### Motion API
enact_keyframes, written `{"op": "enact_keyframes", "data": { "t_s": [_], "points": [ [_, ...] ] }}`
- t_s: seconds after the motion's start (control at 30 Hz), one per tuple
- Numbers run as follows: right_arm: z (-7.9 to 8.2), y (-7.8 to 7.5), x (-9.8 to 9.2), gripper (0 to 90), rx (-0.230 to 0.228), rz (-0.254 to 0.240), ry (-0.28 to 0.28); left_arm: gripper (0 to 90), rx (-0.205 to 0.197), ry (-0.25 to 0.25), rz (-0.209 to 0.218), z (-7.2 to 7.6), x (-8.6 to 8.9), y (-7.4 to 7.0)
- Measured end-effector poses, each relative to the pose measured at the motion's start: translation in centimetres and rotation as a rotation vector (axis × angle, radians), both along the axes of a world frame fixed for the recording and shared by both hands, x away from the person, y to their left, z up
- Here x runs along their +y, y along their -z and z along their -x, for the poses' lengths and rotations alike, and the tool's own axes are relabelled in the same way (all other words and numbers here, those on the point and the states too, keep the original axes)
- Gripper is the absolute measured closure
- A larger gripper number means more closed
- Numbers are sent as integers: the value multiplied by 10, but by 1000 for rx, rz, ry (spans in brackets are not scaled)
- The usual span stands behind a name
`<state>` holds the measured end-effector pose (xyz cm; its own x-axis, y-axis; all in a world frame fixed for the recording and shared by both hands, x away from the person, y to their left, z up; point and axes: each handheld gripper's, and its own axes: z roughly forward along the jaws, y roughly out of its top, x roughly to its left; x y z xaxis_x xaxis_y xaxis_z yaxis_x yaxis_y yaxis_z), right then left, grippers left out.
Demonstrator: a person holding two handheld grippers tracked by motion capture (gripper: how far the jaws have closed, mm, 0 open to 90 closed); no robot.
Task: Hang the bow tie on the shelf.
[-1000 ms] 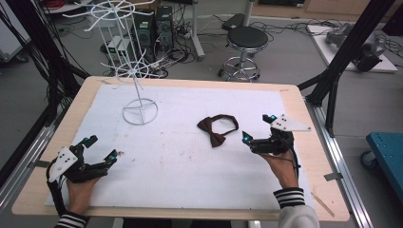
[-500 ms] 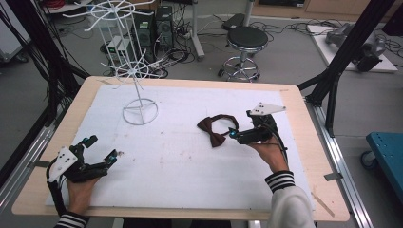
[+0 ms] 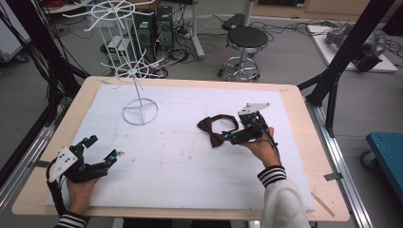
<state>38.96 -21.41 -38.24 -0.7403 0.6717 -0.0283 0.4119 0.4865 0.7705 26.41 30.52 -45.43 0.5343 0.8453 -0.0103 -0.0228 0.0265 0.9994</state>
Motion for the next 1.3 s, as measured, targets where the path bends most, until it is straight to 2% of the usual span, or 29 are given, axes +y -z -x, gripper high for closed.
{"op": "enact_keyframes", "data": {
  "t_s": [0.23,0.27,0.3,0.43,0.7,0.73,0.8,0.83,0.93,1.1,1.13,1.3],
  "points": [
    [-5,6,18,22,15,51,-34,77,0,0,0,0,0,0],
    [-6,7,21,24,13,67,-38,77,0,-1,1,0,0,0],
    [-8,11,26,32,41,80,-53,77,1,-1,1,0,0,0],
    [-10,16,33,55,53,134,-70,77,1,-1,1,0,0,0],
    [-13,27,40,79,113,183,-77,77,0,-1,0,0,0,0],
    [-15,29,40,82,131,177,-71,77,1,-1,1,0,0,0],
    [-15,30,40,83,137,177,-63,77,0,-1,1,0,0,0],
    [-16,31,40,190,152,176,-59,77,0,-1,0,0,0,0],
    [-17,32,39,219,166,174,-76,77,0,-1,0,0,0,0],
    [-18,35,41,252,188,191,-69,77,0,-1,0,0,0,0],
    [-19,36,41,314,202,194,-79,77,0,-1,-1,0,0,0],
    [-19,38,43,385,203,211,-86,77,-1,-1,-1,0,0,0]
  ]
}}
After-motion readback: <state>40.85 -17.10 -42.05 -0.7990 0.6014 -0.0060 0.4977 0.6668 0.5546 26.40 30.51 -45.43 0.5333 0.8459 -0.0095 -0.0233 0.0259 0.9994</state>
